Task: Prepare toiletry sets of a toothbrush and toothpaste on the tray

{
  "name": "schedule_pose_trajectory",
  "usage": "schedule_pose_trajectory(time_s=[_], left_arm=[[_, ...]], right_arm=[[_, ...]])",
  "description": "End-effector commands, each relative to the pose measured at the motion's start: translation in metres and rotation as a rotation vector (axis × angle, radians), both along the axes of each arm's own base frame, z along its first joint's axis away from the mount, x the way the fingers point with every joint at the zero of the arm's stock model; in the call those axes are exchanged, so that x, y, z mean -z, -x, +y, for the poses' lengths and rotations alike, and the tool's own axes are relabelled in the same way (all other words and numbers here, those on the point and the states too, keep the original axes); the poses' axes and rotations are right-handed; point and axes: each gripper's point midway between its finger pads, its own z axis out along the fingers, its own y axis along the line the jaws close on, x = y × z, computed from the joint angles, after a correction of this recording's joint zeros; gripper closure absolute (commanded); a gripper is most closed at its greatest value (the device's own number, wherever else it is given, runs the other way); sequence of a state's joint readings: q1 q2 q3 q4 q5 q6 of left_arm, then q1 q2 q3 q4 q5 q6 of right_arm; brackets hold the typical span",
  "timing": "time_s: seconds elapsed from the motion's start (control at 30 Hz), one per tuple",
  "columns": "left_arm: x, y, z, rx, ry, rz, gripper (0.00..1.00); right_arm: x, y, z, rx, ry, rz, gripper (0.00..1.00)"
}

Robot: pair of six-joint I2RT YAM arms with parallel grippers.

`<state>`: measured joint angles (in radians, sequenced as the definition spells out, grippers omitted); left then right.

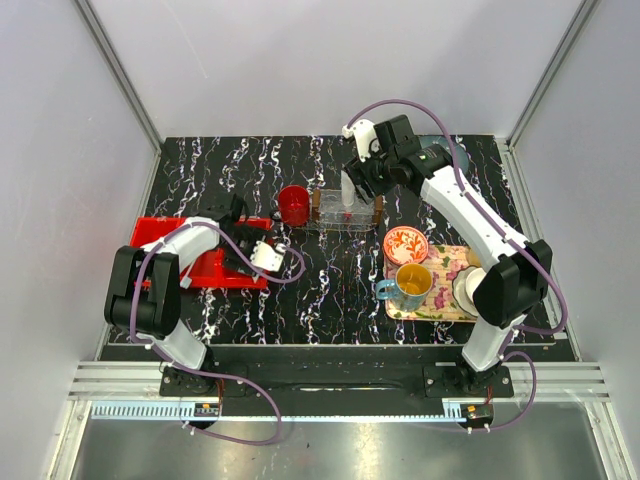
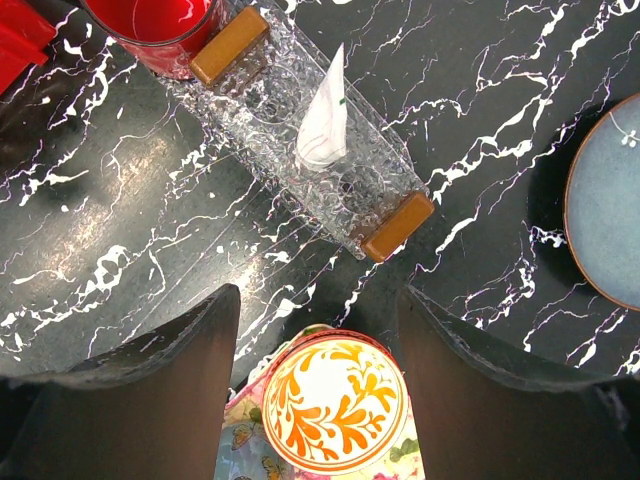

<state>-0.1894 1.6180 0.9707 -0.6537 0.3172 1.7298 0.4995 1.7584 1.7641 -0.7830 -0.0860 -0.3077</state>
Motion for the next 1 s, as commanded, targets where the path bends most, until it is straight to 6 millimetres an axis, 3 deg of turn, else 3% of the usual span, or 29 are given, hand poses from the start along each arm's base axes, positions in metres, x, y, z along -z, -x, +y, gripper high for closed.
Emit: schedule_pose_trajectory(time_s=[0.0, 0.5, 0.97], left_arm=[[-0.005, -0.001, -0.010, 0.006, 0.059, -0.010, 0.28], [-0.041, -0.009, -0.024, -0.048, 0.170, -0.063, 0.52], [-0.049, -0.009, -0.024, -0.042, 0.188, -0.078, 0.83]], right_arm=[[-0.021, -0.001, -0.003, 0.013, -0.008, -0.069, 0.31], [-0.026, 0.000, -0.005, 0.014, -0.012, -0.081, 0.32], [-0.028, 0.002, -0.005, 0.019, -0.018, -0.081, 0.31]])
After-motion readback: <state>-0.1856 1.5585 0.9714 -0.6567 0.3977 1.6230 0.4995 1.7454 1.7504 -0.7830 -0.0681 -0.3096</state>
